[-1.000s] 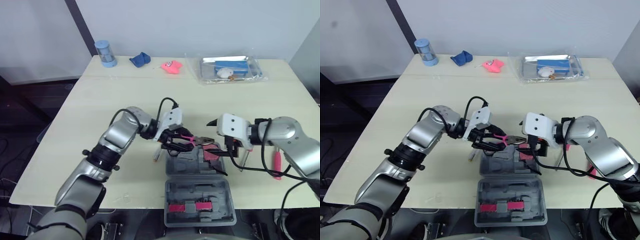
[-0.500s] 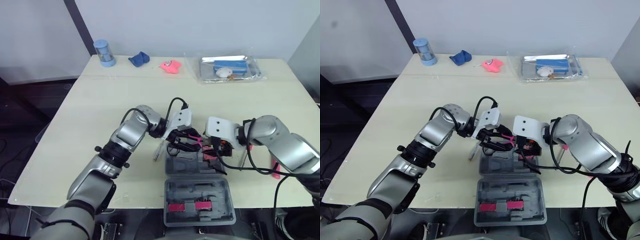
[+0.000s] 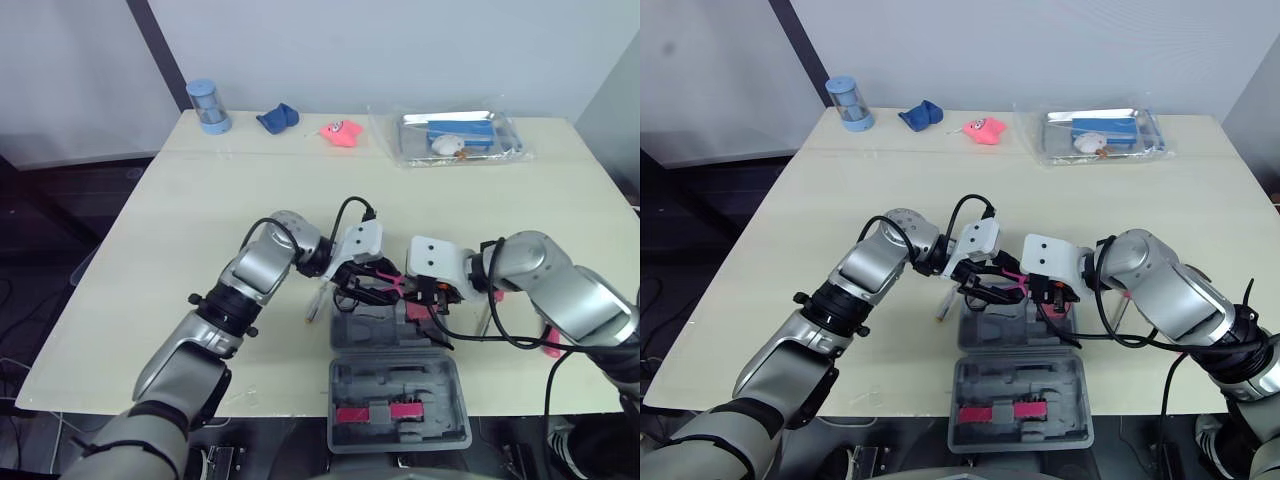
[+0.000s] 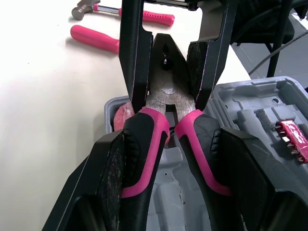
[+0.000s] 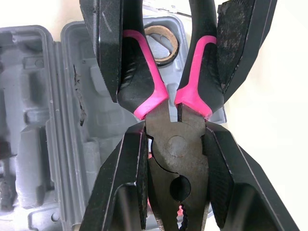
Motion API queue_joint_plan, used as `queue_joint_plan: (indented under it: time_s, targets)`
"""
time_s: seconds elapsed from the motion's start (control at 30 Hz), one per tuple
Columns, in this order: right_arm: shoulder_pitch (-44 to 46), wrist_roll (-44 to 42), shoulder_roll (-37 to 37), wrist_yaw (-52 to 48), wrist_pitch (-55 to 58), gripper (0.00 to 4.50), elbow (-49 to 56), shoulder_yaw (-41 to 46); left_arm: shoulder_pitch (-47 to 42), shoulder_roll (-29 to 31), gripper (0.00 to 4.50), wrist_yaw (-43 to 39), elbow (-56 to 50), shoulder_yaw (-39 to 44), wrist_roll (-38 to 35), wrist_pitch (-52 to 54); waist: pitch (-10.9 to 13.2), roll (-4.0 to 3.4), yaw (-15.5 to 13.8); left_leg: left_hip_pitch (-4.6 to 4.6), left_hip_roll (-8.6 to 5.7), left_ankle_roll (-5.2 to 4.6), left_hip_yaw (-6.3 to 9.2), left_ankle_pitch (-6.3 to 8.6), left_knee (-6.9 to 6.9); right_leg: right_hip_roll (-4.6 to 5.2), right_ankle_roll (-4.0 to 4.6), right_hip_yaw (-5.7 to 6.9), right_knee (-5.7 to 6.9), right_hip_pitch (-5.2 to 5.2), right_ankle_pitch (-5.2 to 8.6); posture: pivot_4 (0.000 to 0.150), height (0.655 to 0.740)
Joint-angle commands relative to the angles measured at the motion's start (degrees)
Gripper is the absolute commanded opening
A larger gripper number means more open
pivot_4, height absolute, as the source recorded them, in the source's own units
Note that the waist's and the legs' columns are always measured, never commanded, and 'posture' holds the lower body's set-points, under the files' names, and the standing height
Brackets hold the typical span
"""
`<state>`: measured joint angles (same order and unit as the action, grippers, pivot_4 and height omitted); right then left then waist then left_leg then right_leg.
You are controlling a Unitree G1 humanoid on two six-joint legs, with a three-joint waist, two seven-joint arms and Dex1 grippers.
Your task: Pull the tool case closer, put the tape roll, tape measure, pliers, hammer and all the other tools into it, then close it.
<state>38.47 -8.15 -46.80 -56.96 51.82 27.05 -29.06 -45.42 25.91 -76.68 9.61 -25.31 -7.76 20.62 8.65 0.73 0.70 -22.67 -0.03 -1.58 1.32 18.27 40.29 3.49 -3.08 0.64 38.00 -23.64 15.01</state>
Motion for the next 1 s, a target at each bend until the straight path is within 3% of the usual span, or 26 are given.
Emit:
queue_joint_plan:
  time_s: [0.03, 0.13, 0.4, 0.6, 0.83, 1.0]
  targets:
    - [-0.5, 0.6, -0.8, 0.0, -1.0, 1.02, 1.0, 1.1, 0.4, 0.8, 3.54, -0.3, -1.3, 2.7, -1.5, -1.0, 0.0, 0.0, 0.0, 0.0, 0.0, 0.0, 0.0, 0.0, 0.0, 0.0, 0.0, 0.0, 0.0, 0.0, 0.0, 0.15, 0.74]
    - [-1.4, 0.1, -1.4, -0.1, -1.3, 1.02, 1.6, 2.2, 1.4, 2.1, 4.48, -1.1, -2.0, 4.5, -3.2, -1.0, 0.0, 0.0, 0.1, 0.0, 0.0, 0.0, 0.01, 0.0, 0.01, 0.01, 0.0, 0.01, 0.01, 0.0, 0.0, 0.15, 0.74]
    - [-3.2, -0.2, -4.3, -1.0, 0.0, 1.02, 4.4, 2.0, 8.2, 10.2, 4.48, -9.3, -6.9, 11.2, -10.6, -4.1, 0.0, -0.03, 0.2, -0.01, 0.01, 0.01, 0.04, 0.0, 0.01, 0.02, 0.0, 0.01, 0.01, -0.02, 0.0, 0.15, 0.74]
    - [-0.6, 1.8, -5.5, -2.4, 3.9, 1.02, 7.9, -3.9, 16.6, 19.3, 4.48, -15.3, -10.1, 16.7, -15.0, -7.8, 0.0, -0.09, 0.2, 0.0, 0.02, 0.01, 0.09, 0.0, 0.01, 0.01, 0.0, 0.01, 0.01, -0.02, 0.0, 0.15, 0.74]
    - [5.1, 5.0, -2.1, -1.7, 9.9, 1.02, 9.4, -13.9, 25.4, 29.3, 4.48, -15.8, -13.7, 21.3, -19.1, -12.1, 0.1, -0.14, 0.2, 0.0, -0.01, 0.0, 0.1, 0.0, 0.02, 0.05, 0.0, 0.02, 0.02, -0.03, 0.0, 0.15, 0.74]
    - [8.7, 6.8, 0.7, -0.4, 13.4, 1.02, 8.0, -19.0, 28.0, 31.9, 4.48, -15.0, -16.0, 24.1, -20.3, -11.9, 0.1, -0.24, 0.0, -0.01, -0.01, 0.0, 0.11, 0.0, 0.01, 0.04, 0.0, 0.05, 0.04, -0.04, 0.0, 0.15, 0.74]
